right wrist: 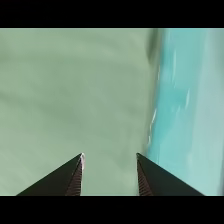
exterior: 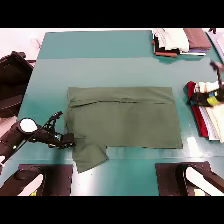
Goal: Fold the shirts.
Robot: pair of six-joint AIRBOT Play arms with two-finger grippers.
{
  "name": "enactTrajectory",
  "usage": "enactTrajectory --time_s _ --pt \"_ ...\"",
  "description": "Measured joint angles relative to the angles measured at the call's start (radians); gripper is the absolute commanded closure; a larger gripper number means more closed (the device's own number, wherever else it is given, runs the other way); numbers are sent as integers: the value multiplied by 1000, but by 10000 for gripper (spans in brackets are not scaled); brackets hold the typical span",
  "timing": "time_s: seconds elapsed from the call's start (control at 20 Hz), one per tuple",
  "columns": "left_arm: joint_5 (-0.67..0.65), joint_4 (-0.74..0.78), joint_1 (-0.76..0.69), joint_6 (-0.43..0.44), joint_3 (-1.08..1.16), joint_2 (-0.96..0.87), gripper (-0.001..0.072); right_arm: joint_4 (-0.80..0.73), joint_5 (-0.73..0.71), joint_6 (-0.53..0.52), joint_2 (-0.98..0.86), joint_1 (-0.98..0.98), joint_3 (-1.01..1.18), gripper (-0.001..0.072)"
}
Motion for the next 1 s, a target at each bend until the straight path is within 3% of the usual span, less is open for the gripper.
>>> enactTrajectory --time_s 0.05,0.2,0.3,0.35,0.6,0.65,0.7,0.9,1.0 --pt "-4 12 -1 3 14 0 680 -1 22 -14 14 -52 -61 175" --pt "-10 36 -3 9 55 0 679 -7 64 -38 39 -210 -245 164" --pt "-12 43 -4 11 71 0 679 -8 74 -47 37 -291 -355 313" --pt "-13 46 -4 12 76 0 679 -6 74 -53 28 -316 -402 347" --pt "-9 50 -4 12 86 0 680 29 35 -73 -28 -252 -532 368" --pt "-9 50 -4 12 87 0 680 37 31 -75 -39 -215 -536 557" --pt "-9 51 -4 11 88 0 681 32 15 -76 -48 -175 -536 676" --pt "-39 67 -4 6 122 2 682 -6 -37 -80 -24 -32 -487 693" --pt "-75 88 -4 2 137 22 682 -32 6 -80 24 21 -460 693"
